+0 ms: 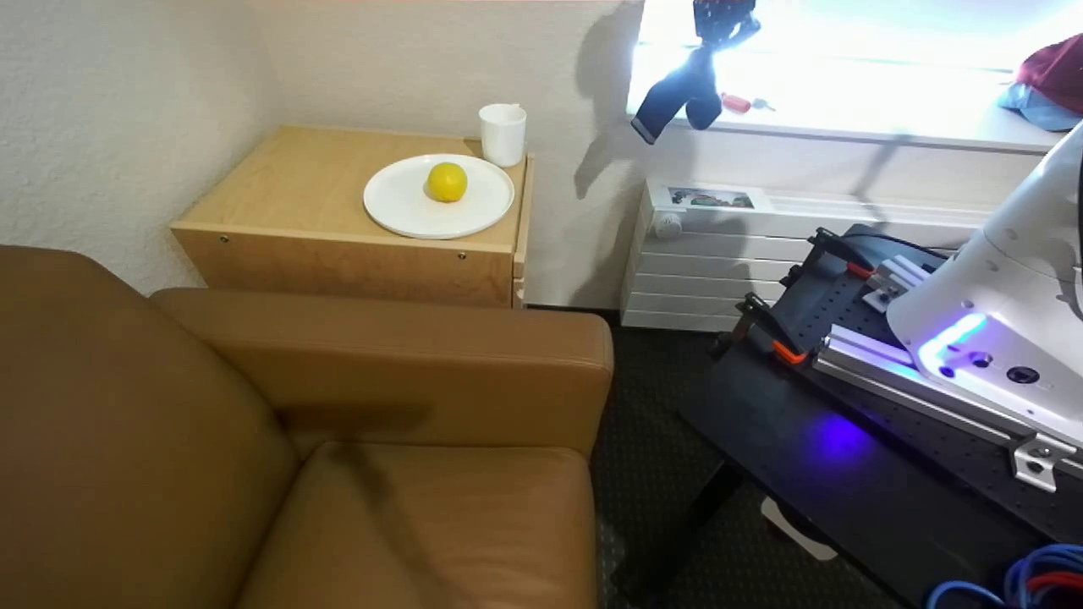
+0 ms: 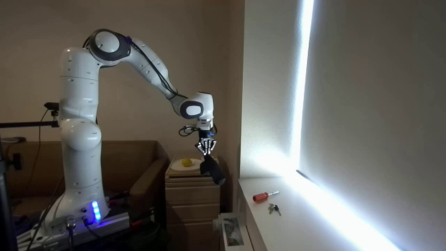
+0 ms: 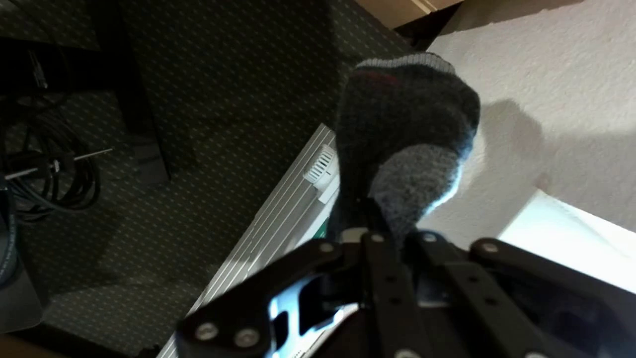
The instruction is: Pick the sock on the chair's shoulder and put it on the windowsill
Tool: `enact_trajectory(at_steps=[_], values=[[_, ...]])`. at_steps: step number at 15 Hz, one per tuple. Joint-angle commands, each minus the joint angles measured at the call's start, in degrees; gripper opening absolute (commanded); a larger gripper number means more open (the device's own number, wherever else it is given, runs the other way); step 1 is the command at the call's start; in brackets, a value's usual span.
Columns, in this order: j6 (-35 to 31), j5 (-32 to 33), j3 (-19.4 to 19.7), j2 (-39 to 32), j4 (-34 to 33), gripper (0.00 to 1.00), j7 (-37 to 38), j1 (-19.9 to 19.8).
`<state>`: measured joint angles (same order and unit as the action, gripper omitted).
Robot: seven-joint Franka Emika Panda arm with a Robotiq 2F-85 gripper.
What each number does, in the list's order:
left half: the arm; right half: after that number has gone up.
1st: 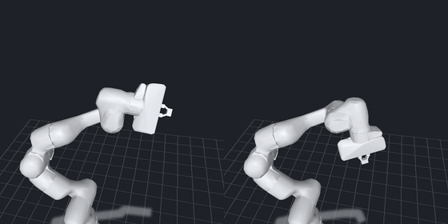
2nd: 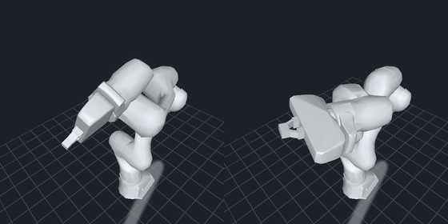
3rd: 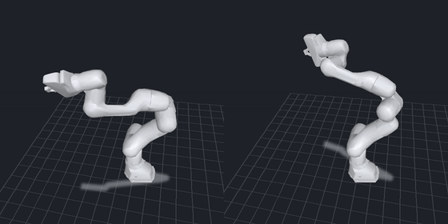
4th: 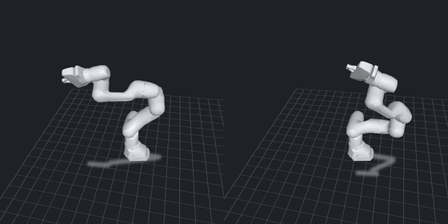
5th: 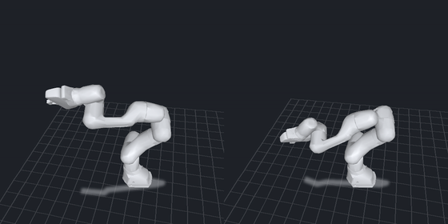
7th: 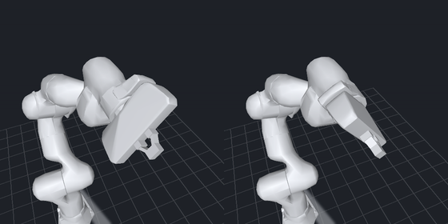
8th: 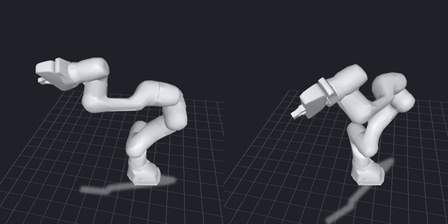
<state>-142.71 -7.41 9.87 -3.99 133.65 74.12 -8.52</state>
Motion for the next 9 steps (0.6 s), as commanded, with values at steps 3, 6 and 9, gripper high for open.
enact_trajectory(at_steps=[3, 6, 9], values=[[-5.22, -4.33, 1.76, -10.0, -9.24, 0.01, 8.0, -1.44], [-1.98, -9.3, 4.18, -15.86, -18.85, 0.01, 9.76, -4.15], [-0.92, -13.54, 5.87, -24.29, -29.74, 0.01, 13.57, -7.09]])
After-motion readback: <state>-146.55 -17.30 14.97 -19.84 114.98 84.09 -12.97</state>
